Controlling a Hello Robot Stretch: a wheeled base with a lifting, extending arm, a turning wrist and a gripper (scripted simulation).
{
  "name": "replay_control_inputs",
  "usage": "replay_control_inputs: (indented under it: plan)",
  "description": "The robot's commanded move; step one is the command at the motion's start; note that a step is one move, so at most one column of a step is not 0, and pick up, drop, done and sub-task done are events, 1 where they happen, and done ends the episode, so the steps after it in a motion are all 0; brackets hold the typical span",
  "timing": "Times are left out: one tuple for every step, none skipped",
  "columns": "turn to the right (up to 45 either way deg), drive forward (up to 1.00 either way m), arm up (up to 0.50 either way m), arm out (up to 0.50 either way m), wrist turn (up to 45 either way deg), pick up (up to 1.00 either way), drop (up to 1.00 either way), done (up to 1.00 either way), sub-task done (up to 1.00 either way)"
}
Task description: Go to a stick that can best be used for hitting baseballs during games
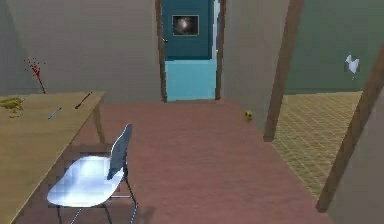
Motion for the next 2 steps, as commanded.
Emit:
replay_control_inputs:
  plan:
    - [0.0, 0.65, 0.0, 0.0, 0.0, 0.0, 0.0, 0.0, 0.0]
    - [0.0, 1.0, 0.0, 0.0, 0.0, 0.0, 0.0, 0.0, 0.0]
